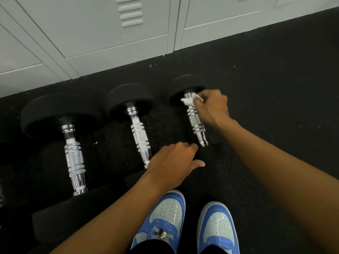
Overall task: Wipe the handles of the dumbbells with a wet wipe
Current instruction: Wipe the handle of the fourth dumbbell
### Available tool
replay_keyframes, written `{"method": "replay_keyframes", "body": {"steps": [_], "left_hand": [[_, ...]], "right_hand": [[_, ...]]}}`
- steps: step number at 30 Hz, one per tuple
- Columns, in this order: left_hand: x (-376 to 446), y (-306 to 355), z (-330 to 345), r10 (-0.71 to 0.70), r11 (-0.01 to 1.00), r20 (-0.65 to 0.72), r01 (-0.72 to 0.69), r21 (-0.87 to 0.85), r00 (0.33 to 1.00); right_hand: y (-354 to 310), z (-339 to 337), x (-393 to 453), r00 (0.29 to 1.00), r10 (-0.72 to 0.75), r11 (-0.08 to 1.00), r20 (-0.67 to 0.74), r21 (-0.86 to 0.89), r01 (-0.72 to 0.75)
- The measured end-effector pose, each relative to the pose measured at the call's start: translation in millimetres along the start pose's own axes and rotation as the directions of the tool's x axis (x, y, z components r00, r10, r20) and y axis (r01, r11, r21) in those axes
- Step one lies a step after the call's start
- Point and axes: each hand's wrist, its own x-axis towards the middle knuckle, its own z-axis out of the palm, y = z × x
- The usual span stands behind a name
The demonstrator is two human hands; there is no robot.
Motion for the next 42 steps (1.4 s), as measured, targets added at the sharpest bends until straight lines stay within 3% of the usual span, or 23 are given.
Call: {"method": "replay_keyframes", "body": {"steps": [4, 9, 15, 20, 27, 33, 38, 42], "left_hand": [[0, -1, 0, 0.002, 1.000, 0.010, -0.002, 0.006, 1.000], [-2, -1, 0, 0.002, 1.000, 0.013, -0.002, 0.015, 1.000], [-3, -3, 0, 0.000, 1.000, 0.010, -0.001, 0.022, 1.000], [-2, -1, 0, 0.007, 1.000, 0.009, -0.007, 0.024, 1.000], [-3, -1, 0, 0.005, 0.999, -0.003, -0.005, 0.050, 1.000], [-2, 0, -1, -0.001, 1.000, 0.009, 0.001, 0.016, 1.000], [-2, -1, -1, 0.001, 0.999, 0.009, -0.001, 0.033, 1.000], [-2, 0, -2, 0.000, 1.000, 0.015, 0.000, 0.017, 1.000]], "right_hand": [[6, 0, -22, 0.991, -0.134, 0.990, -0.027, -0.056, 0.133], [8, -2, -1, 0.996, 0.076, 0.997, 0.054, -0.004, -0.076], [7, -3, -18, 0.996, -0.060, 0.997, 0.059, -0.052, 0.063], [4, -9, 3, 0.990, 0.080, 0.993, 0.114, -0.096, -0.070], [-5, -10, -28, 0.987, -0.132, 0.982, 0.092, -0.123, 0.143], [-13, -5, 0, 0.998, 0.033, 0.994, 0.046, -0.104, -0.028], [4, -6, -32, 0.983, -0.172, 0.970, 0.066, -0.161, 0.181], [7, -9, -17, 0.994, 0.020, 0.989, 0.104, -0.148, -0.004]]}}
